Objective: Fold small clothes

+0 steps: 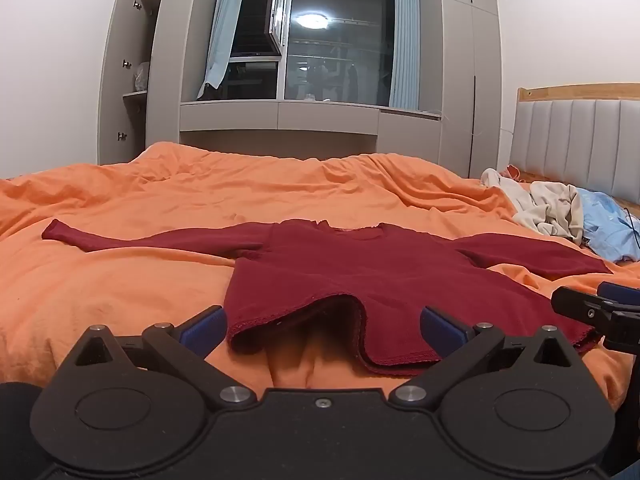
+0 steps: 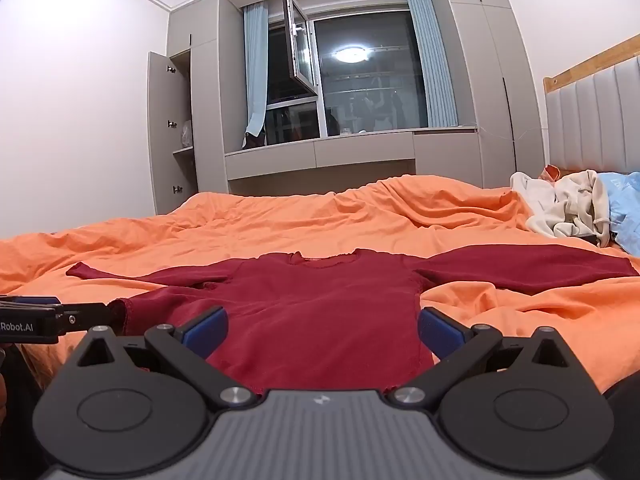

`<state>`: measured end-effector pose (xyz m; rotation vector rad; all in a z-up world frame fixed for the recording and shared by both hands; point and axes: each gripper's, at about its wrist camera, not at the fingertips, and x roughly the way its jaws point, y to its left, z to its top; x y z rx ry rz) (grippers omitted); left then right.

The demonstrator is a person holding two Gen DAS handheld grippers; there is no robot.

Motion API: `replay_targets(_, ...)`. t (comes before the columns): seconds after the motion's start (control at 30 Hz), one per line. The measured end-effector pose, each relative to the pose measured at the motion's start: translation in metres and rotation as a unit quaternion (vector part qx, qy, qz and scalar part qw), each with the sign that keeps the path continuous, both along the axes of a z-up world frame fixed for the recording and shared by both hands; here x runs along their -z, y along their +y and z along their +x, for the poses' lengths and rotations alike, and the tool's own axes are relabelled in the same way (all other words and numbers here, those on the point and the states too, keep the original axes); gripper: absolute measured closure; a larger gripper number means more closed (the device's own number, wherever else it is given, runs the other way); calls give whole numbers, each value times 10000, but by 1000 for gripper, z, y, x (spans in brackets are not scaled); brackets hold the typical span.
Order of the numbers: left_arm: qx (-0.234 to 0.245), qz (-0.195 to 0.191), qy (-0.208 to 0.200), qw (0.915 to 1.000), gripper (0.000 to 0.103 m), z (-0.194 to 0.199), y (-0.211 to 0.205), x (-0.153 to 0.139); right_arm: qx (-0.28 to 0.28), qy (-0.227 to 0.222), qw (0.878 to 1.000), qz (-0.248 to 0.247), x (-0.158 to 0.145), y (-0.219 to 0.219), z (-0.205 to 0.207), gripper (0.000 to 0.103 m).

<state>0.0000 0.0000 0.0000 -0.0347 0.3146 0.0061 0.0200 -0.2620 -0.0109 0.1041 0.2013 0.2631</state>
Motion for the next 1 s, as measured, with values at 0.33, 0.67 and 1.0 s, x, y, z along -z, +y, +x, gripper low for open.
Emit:
replay_targets(0.33,9,12,0,10000,1,0,0,0,1,23,10000,-35,1,2,1,0)
replay_targets(0.67,5,9,1,10000,1,0,0,0,-7,15,10000,-54,2,1,1,0)
replay_targets(1.0,9,16,4,10000,1,0,0,0,-6,25,10000,-68,2,2,1,0)
